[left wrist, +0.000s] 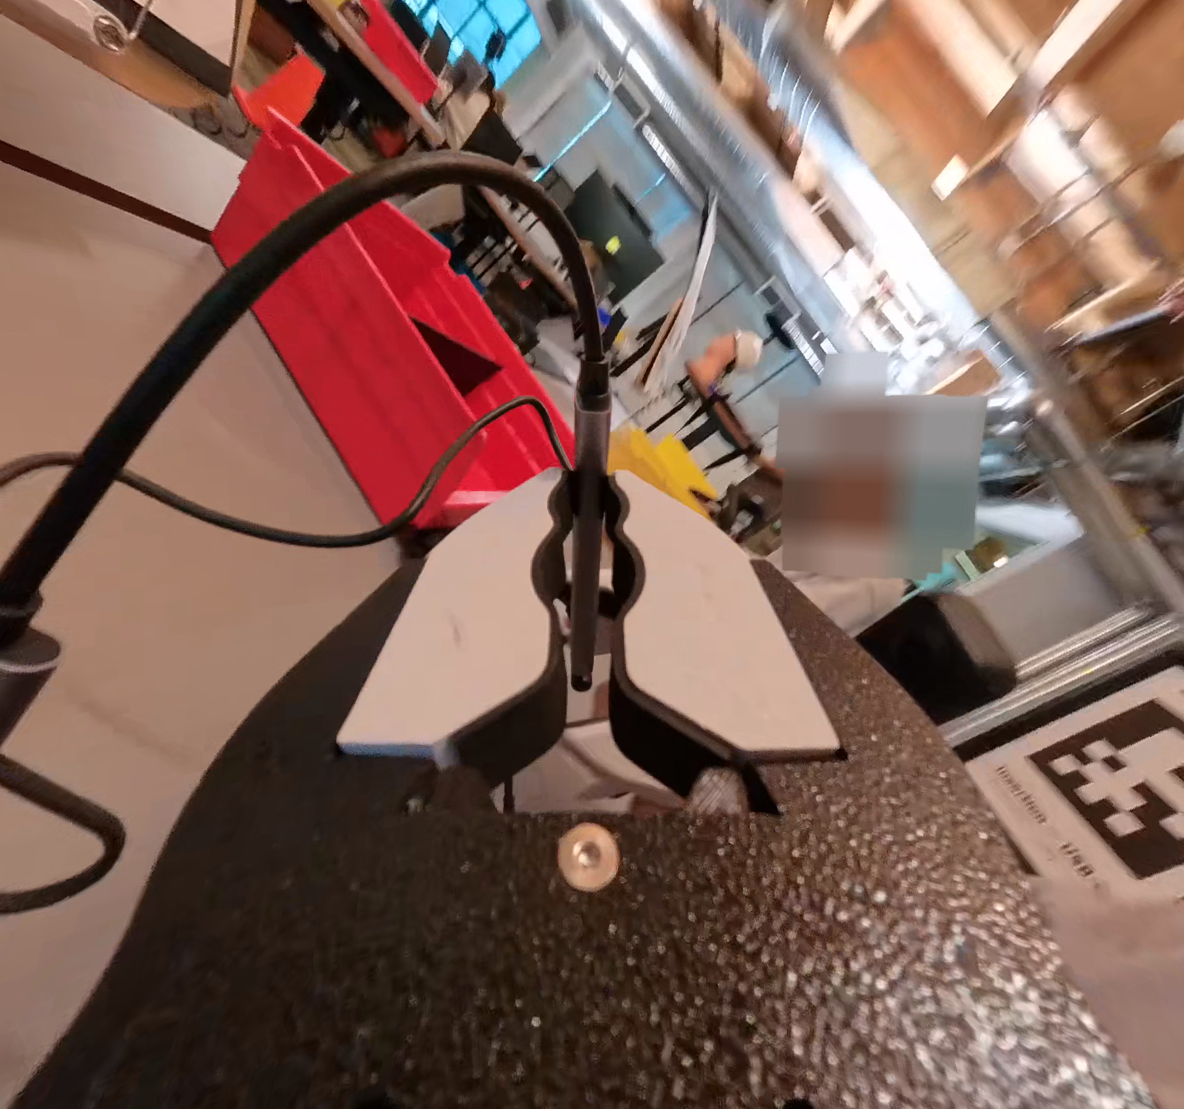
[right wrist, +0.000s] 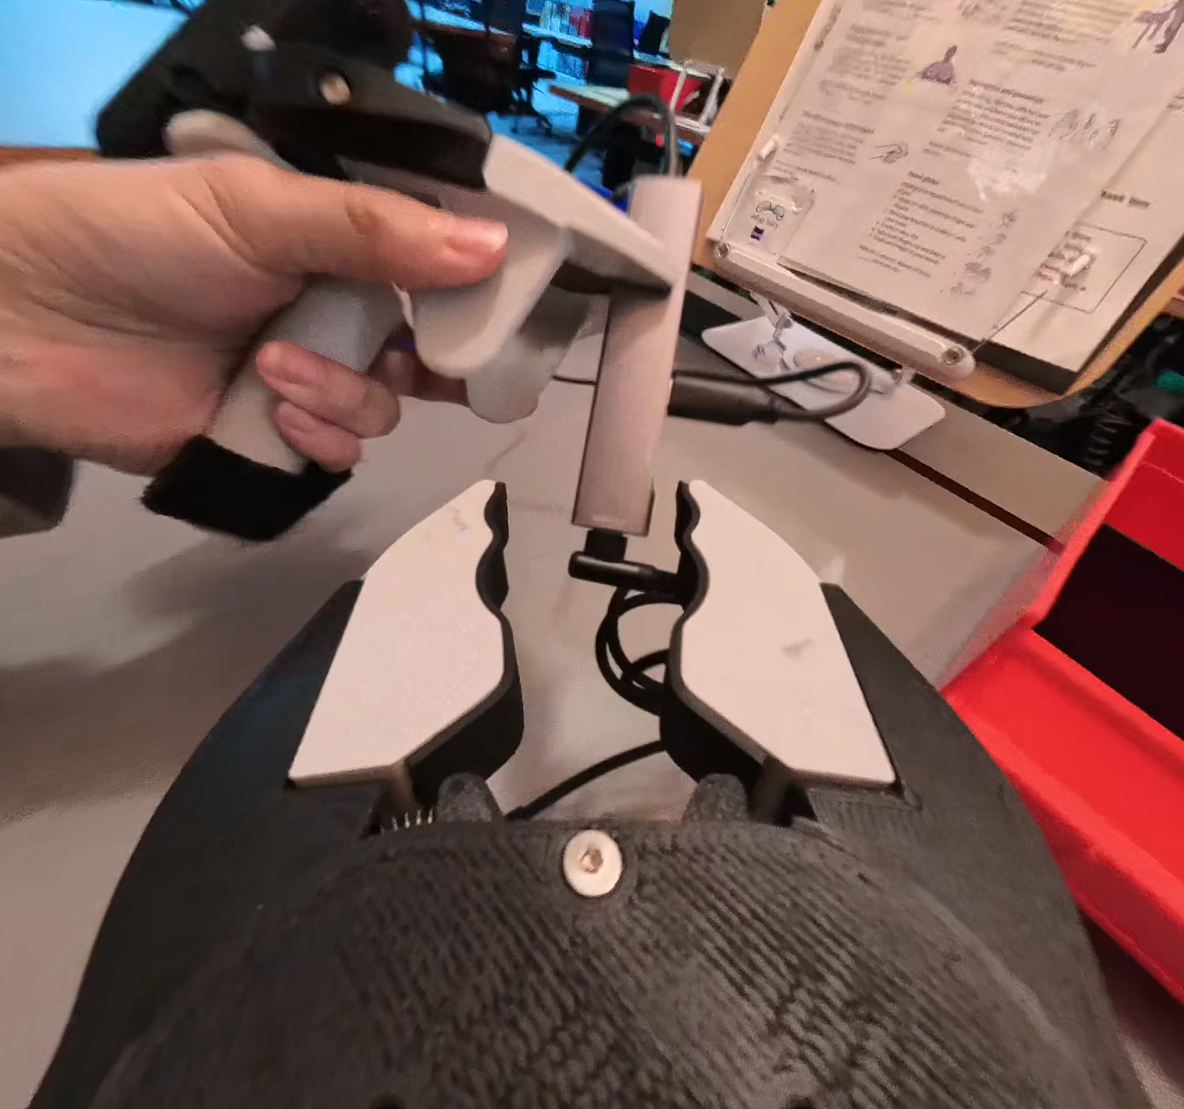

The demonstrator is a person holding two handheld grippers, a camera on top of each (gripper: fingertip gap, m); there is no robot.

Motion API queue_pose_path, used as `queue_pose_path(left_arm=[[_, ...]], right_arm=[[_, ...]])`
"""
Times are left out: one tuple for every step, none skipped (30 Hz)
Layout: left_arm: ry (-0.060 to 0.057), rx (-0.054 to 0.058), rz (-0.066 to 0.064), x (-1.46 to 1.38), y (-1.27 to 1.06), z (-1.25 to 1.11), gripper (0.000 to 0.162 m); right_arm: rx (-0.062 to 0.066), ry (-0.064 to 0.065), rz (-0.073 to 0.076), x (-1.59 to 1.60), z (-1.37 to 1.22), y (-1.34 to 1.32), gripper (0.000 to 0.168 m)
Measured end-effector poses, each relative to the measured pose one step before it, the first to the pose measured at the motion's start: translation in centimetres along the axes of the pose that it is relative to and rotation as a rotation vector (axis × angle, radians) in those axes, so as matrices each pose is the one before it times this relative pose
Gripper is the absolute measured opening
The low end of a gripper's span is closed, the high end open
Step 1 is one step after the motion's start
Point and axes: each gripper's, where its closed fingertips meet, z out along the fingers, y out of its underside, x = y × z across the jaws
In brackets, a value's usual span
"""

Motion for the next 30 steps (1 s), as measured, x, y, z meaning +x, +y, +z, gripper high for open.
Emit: queue_pose_path(left_arm=[[0.0154,0.0294,-0.0327,0.397,0.031,0.090,0.009],[0.0092,0.0210,-0.0226,0.323,0.169,0.105,0.009],[-0.0006,0.0157,-0.0089,0.202,0.230,0.088,0.009],[0.0001,0.0079,-0.0036,0.166,0.267,0.063,0.009],[0.0072,0.0113,-0.0033,0.201,0.100,0.042,0.009],[0.0084,0.0110,-0.0073,0.155,-0.014,-0.002,0.009],[0.0114,-0.0030,-0.0020,0.169,0.067,0.042,0.009],[0.0215,-0.0176,0.0205,0.273,0.154,0.061,0.009],[0.0247,-0.0249,0.0426,0.291,0.125,-0.062,0.009],[0.0193,-0.0337,0.0662,0.228,0.177,-0.192,0.011],[0.0168,-0.0433,0.0855,0.239,0.300,-0.273,0.013],[0.0270,-0.0510,0.0825,0.464,0.428,-0.373,0.015],[0.0421,-0.0677,0.0712,0.748,0.622,-0.469,0.015],[0.0403,-0.0876,0.0613,0.821,0.837,-0.610,0.021],[0.0225,-0.1032,0.0546,0.756,0.984,-0.765,0.026],[0.0134,-0.1073,0.0616,0.844,0.998,-0.889,0.026],[0.0019,-0.0900,0.0780,0.904,0.698,-0.943,0.029],[-0.0296,-0.0612,0.0995,0.615,0.184,-0.921,0.035],[-0.0651,-0.0375,0.1205,0.036,-0.358,-0.900,0.040],[-0.0850,-0.0218,0.1236,-0.514,-0.723,-0.860,0.041],[-0.0803,-0.0078,0.1046,-0.820,-0.927,-0.708,0.042],[-0.0489,0.0049,0.0775,-0.751,-0.921,-0.426,0.042],[-0.0047,0.0096,0.0467,-0.379,-0.648,-0.063,0.041],[0.0387,0.0011,0.0118,0.077,-0.103,0.248,0.042],[0.0703,-0.0087,-0.0158,0.433,0.361,0.500,0.044],[0.0760,-0.0090,-0.0253,0.520,0.576,0.637,0.047],[0.0601,-0.0064,-0.0182,0.425,0.603,0.740,0.050],[0.0386,-0.0047,-0.0059,0.297,0.538,0.789,0.052],[0.0299,-0.0045,0.0011,0.327,0.479,0.800,0.052],[0.0376,-0.0048,-0.0015,0.526,0.421,0.776,0.050]], right_arm=[[-0.0107,0.0392,-0.0164,0.353,0.268,0.391,0.052],[0.0152,0.0460,-0.0223,0.501,0.039,-0.029,0.051],[0.0275,0.0357,-0.0274,0.436,-0.102,-0.252,0.049],[0.0211,0.0335,-0.0265,0.517,-0.169,-0.170,0.042],[0.0298,0.0074,-0.0323,0.222,-0.226,-0.307,0.036],[0.0298,-0.0022,-0.0406,0.026,-0.191,-0.339,0.034],[0.0159,-0.0138,-0.0720,-0.190,-0.165,-0.206,0.028],[-0.0034,-0.0077,-0.0747,-0.057,-0.154,-0.007,0.026],[0.0127,-0.0195,-0.0272,0.085,-0.209,-0.198,0.026],[0.0109,-0.0643,0.0176,-0.169,-0.190,-0.103,0.026],[0.0153,-0.0758,0.0283,-0.195,-0.307,-0.100,0.026],[0.0238,-0.0620,0.0098,-0.180,-0.412,-0.109,0.026],[0.0183,-0.0243,-0.0008,0.232,-0.520,-0.029,0.026],[-0.0150,0.0106,0.0130,0.775,-0.547,0.377,0.026],[-0.0135,-0.0255,0.0074,0.374,-0.562,0.343,0.026],[0.0210,-0.0521,-0.0086,-0.135,-0.723,-0.143,0.026],[0.0197,-0.0323,-0.0238,-0.087,-0.711,-0.151,0.026],[-0.0057,-0.0215,-0.0309,-0.066,-0.572,0.132,0.026],[-0.0116,-0.0395,-0.0395,-0.461,-0.394,0.187,0.026],[-0.0203,-0.0417,-0.0324,-0.605,-0.167,0.237,0.026],[-0.0311,-0.0206,-0.0200,-0.383,0.051,0.272,0.026],[-0.0257,-0.0058,-0.0285,-0.271,0.176,0.102,0.026],[-0.0113,-0.0092,-0.0253,-0.342,0.221,-0.153,0.026],[-0.0004,-0.0165,-0.0122,-0.394,0.222,-0.338,0.026],[0.0051,-0.0121,-0.0101,-0.327,0.193,-0.437,0.026],[0.0081,-0.0188,-0.0158,-0.426,0.134,-0.461,0.026],[0.0053,-0.0292,-0.0134,-0.556,0.096,-0.405,0.026],[-0.0077,-0.0198,-0.0095,-0.409,0.099,-0.202,0.025],[-0.0160,-0.0066,-0.0138,-0.226,0.095,-0.038,0.024],[-0.0095,-0.0033,-0.0107,-0.130,0.037,-0.102,0.025]])
